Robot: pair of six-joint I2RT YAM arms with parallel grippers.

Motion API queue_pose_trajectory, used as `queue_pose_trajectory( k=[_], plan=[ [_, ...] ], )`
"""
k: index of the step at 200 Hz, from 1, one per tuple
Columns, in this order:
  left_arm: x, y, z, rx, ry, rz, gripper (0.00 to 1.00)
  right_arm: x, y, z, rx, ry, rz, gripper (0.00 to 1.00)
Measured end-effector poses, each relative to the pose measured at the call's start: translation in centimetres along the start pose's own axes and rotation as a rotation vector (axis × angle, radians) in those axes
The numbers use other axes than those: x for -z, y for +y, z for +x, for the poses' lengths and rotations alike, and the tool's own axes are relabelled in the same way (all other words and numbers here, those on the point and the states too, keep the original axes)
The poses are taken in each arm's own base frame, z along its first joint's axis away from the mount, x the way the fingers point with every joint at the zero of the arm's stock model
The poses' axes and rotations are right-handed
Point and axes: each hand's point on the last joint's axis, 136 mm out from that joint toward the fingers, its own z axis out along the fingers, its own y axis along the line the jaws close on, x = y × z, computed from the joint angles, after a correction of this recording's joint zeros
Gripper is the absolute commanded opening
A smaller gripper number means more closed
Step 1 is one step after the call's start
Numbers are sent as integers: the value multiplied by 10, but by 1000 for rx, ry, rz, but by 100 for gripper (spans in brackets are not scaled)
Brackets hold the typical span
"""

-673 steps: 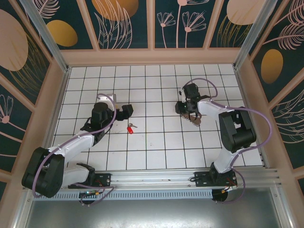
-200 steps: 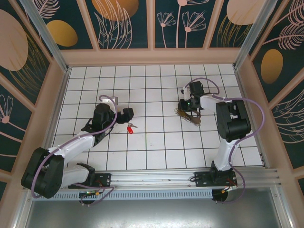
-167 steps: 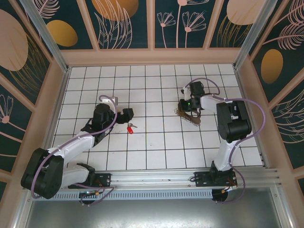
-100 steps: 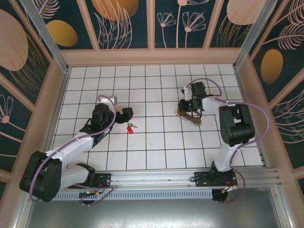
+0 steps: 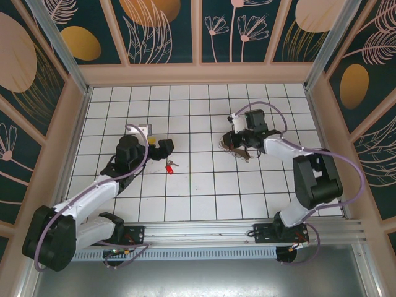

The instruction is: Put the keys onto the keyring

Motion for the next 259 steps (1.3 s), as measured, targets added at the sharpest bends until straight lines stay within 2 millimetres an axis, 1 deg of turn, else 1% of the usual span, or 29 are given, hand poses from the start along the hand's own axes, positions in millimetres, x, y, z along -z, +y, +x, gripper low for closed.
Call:
queue_pose_trajectory(
  k=[18, 31, 38, 68, 78, 89, 115, 146, 172, 203, 242, 259],
  plan=[
    [5, -16, -9, -14, -24, 74, 88, 9, 11, -5, 38, -52, -38, 0],
    [10, -29, -15, -27, -46, 131, 87, 16, 23, -6, 69, -87, -77, 0],
    [13, -36, -18, -35, -56, 163, 84, 19, 29, -7, 88, -105, -96, 0],
    [22, -63, -21, -70, -67, 288, 75, 38, 71, -15, 212, -200, -215, 0],
    [24, -71, -21, -82, -63, 328, 72, 45, 85, -17, 252, -231, -256, 0],
    [26, -80, -19, -89, -56, 365, 66, 51, 99, -18, 292, -261, -301, 0],
    [32, -102, -12, -122, -35, 461, 56, 59, 120, -17, 352, -299, -385, 0],
    [35, -128, 5, -176, 27, 557, 50, 68, 144, -13, 418, -326, -482, 0],
    [34, -144, 6, -220, 51, 600, 44, 81, 166, -12, 487, -356, -560, 0],
    [37, -153, 1, -252, 48, 626, 38, 97, 183, -10, 553, -396, -629, 0],
    [43, -163, -4, -279, 54, 669, 36, 104, 191, -8, 592, -418, -680, 0],
    [46, -168, -3, -286, 61, 692, 35, 108, 194, -8, 597, -426, -697, 0]
  ],
)
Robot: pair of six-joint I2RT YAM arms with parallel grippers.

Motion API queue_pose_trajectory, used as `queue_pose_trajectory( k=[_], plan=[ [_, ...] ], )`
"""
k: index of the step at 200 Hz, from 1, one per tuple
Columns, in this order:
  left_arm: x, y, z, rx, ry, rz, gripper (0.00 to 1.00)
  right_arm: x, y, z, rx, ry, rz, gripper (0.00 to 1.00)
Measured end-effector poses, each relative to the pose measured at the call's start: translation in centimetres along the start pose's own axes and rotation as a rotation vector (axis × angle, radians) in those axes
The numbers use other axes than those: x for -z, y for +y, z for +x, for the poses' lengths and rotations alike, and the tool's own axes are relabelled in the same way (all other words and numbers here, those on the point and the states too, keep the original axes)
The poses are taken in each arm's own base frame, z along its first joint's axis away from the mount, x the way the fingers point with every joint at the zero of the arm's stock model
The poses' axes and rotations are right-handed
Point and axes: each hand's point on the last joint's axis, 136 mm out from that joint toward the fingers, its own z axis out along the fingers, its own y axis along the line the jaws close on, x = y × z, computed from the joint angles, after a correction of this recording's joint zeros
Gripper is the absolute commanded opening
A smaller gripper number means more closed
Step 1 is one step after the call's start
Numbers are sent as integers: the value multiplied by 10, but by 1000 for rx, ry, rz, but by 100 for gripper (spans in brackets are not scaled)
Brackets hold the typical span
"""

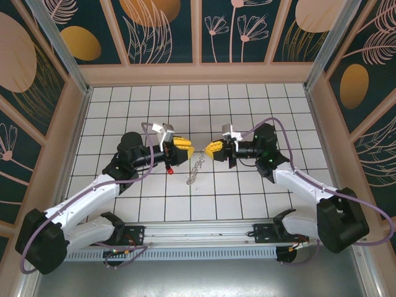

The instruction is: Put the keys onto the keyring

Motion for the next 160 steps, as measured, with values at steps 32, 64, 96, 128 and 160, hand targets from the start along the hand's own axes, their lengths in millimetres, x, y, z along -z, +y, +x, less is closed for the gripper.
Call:
queue_pose_trajectory(
  k=[32, 64, 96, 128, 160],
  plan=[
    [-4, -14, 7, -10, 31, 50, 36, 1, 7, -4, 8, -24, -28, 0],
    [-8, -24, 15, -27, 59, 83, 36, 2, 12, -10, 16, -44, -52, 0],
    [-13, -27, 16, -48, 81, 90, 36, 3, 16, -14, 22, -54, -66, 0],
    [-16, -25, 13, -62, 84, 82, 34, 3, 19, -14, 21, -55, -74, 0],
    [-22, -23, 17, -71, 105, 75, 31, 2, 21, -14, 21, -55, -81, 0]
  ],
)
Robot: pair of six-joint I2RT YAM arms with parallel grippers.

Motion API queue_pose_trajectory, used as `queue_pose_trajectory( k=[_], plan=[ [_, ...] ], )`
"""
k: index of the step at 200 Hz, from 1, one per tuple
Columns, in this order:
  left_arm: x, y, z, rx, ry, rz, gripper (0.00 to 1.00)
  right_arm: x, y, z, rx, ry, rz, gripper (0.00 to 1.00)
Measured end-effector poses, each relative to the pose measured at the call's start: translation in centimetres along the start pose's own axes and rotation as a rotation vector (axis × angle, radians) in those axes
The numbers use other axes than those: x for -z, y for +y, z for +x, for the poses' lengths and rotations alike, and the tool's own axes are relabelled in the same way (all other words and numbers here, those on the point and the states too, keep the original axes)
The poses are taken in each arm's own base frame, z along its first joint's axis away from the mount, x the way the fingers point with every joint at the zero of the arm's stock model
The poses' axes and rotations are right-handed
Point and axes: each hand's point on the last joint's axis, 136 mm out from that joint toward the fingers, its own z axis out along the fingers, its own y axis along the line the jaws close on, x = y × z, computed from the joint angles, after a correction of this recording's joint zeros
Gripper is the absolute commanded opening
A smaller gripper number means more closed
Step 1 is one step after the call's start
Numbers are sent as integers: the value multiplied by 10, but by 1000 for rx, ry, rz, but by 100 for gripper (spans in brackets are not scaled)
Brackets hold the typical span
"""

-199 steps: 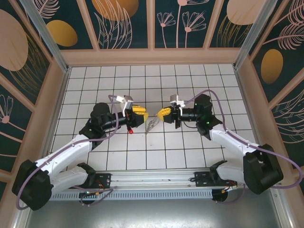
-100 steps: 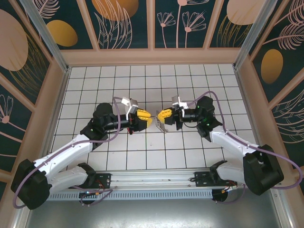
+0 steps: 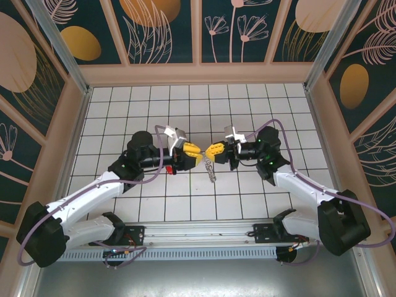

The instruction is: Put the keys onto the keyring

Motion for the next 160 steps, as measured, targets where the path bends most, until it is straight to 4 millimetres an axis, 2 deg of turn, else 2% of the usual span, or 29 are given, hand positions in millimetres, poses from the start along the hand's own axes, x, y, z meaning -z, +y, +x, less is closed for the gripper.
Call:
queue_pose_trajectory(
  k=[29, 55, 155, 160],
  plan=[
    [-6, 3, 7, 0, 26, -5, 24, -1, 1, 0, 0, 0, -5, 0],
    [-7, 4, 9, -6, 33, -10, 0, -1, 1, 0, -1, 1, -5, 0],
    [-7, 2, 11, -7, 44, 4, 0, -1, -1, 0, -4, 1, 7, 0],
    [-7, 2, 11, -7, 43, 3, 0, 0, -1, 1, -5, 2, 8, 4]
  ],
)
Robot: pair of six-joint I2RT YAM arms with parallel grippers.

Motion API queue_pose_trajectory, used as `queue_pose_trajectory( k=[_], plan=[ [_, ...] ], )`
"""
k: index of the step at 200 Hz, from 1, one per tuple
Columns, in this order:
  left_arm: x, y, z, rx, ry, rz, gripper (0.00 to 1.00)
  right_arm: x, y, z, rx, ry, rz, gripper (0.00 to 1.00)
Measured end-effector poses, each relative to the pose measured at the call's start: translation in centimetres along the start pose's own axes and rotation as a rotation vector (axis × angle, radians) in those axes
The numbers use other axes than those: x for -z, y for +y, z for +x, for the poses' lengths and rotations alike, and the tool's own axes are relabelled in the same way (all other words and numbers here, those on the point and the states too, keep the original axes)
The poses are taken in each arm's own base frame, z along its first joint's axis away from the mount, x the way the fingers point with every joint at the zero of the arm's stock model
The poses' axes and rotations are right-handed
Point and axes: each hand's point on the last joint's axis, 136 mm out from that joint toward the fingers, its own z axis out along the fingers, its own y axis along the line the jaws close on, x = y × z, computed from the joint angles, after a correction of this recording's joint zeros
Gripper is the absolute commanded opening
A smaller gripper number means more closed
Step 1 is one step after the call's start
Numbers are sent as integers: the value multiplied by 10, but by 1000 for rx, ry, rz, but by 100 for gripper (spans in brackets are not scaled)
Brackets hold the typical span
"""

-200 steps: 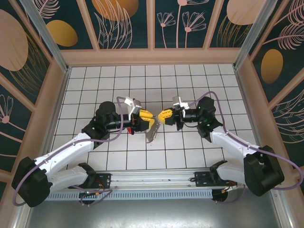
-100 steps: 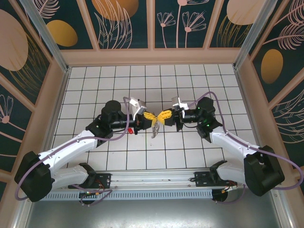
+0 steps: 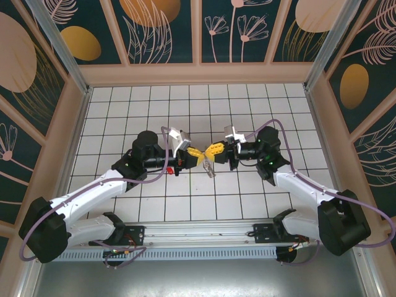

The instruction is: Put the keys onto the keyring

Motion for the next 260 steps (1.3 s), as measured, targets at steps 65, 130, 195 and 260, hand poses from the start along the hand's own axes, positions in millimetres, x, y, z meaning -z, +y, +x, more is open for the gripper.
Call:
queue_pose_trajectory(
  k=[65, 130, 195, 260],
  plan=[
    [0, 1, -5, -22, -18, -18, 0, 1, 4, -4, -17, 0, 12, 37],
    [4, 2, -12, -50, -41, -45, 0, 8, 10, -3, -50, -15, 71, 56],
    [6, 0, -12, -69, -45, -44, 0, 12, 4, 8, -122, -13, 133, 57],
    [9, -2, -12, -85, -51, -43, 0, 7, -3, 17, -175, 12, 136, 41]
  ],
)
